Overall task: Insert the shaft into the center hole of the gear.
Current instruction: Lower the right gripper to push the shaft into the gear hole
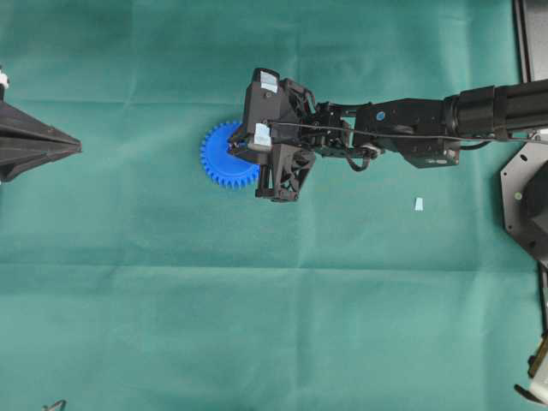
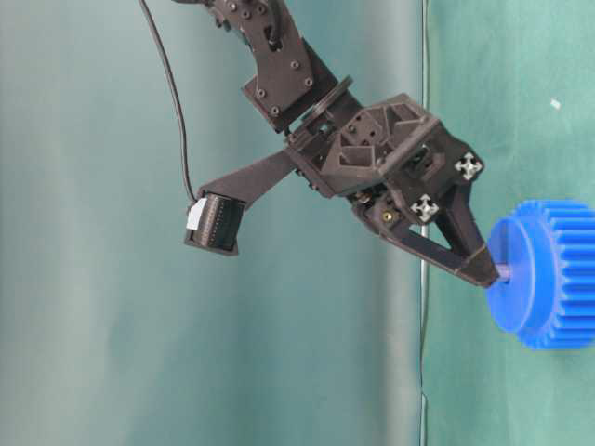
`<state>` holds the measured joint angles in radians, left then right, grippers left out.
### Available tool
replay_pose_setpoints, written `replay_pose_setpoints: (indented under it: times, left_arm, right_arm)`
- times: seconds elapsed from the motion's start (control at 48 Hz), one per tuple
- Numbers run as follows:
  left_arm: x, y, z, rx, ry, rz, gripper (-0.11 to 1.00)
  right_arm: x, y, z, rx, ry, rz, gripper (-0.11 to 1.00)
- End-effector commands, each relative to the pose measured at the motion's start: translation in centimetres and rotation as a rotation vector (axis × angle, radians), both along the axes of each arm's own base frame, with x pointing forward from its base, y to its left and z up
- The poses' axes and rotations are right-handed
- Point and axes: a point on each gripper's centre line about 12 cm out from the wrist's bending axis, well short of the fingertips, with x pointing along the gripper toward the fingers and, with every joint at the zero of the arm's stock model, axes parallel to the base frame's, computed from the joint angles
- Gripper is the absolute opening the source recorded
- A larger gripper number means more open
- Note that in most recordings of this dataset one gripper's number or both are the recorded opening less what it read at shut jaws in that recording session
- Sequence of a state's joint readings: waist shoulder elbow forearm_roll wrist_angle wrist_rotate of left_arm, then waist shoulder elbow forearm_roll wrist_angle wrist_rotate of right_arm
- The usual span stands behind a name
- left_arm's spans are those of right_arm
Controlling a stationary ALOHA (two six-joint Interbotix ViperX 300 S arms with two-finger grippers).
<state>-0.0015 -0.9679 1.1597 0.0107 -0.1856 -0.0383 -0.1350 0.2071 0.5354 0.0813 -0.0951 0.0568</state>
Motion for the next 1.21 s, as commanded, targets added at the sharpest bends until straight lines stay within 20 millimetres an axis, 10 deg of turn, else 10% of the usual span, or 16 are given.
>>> replay_pose_setpoints:
  times: [0.0,0.667,0.98,1.188]
  left_arm:
    - [0.2,0.0,1.0,0.003,-0.026,-0.001,0.0]
    - [0.2,0.0,1.0,0.003,-0.026,-0.001,0.0]
    - [0.2,0.0,1.0,0.003,-0.026,-0.001,0.0]
    - [0.2,0.0,1.0,0.003,-0.026,-0.001,0.0]
  right_arm:
    - [0.3,0.1,0.9,-0.001,-0.026,0.001,0.17]
    - [0.3,0.1,0.4,0.002,-0.013,0.0,0.18]
    - [0.7,0.0,1.5,-0.004,-0.041,0.002,0.94]
    - [0.0,0.2,4.8,-0.015,-0.095,0.007,0.88]
